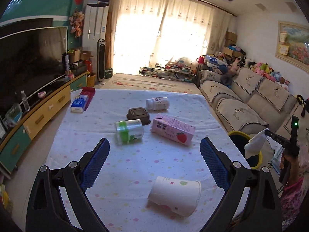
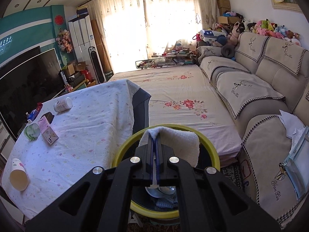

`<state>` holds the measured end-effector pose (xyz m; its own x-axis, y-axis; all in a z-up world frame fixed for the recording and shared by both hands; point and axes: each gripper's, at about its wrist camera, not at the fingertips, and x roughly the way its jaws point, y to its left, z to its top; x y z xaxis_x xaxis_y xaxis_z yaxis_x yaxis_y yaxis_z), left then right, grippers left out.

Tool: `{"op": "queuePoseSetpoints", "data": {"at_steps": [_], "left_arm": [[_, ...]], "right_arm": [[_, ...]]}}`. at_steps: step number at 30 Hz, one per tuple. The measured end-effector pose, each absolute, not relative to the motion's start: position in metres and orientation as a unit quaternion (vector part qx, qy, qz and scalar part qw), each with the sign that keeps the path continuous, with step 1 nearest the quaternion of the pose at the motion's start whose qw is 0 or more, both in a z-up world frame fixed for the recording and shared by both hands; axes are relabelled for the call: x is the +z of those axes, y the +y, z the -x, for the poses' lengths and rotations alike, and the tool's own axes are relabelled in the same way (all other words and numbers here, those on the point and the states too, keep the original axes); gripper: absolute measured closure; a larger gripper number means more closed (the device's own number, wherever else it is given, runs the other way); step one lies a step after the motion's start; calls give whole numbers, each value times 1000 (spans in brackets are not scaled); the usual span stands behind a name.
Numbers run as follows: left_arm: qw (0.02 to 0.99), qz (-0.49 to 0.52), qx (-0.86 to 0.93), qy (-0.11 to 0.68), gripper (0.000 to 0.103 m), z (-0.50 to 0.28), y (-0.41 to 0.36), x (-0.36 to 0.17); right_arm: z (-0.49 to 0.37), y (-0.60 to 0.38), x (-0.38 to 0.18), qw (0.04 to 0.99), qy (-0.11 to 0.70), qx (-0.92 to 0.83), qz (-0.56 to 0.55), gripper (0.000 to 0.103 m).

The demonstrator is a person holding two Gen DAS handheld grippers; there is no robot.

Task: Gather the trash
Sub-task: 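Grasp the white paper cup lying on its side with the right tool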

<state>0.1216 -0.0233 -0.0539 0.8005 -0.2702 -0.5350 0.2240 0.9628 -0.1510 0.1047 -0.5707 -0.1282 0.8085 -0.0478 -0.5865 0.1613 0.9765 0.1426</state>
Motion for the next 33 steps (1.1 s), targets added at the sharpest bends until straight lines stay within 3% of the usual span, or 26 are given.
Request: {"op": "queuePoseSetpoints", "data": {"at_steps": [14, 16, 18, 20, 33], "left_arm": [[944, 70, -115, 300, 10, -118, -9, -68], [943, 74, -115, 302, 10, -118, -8, -69], [942, 76, -116, 305, 10, -119, -8, -70], [941, 77, -118, 307, 10, -119, -9, -72], [948, 75, -102, 292, 10, -110, -3, -64]], "right_arm": [[-148, -570, -168, 921, 372, -69, -94, 99], [-150, -572, -171, 918, 380, -72, -93, 94], [-152, -572, -174, 914, 389, -74, -93, 74], [-151, -572, -175, 912, 392, -78, -93, 63], [-107, -486, -125, 943, 328, 52, -29, 57]]}}
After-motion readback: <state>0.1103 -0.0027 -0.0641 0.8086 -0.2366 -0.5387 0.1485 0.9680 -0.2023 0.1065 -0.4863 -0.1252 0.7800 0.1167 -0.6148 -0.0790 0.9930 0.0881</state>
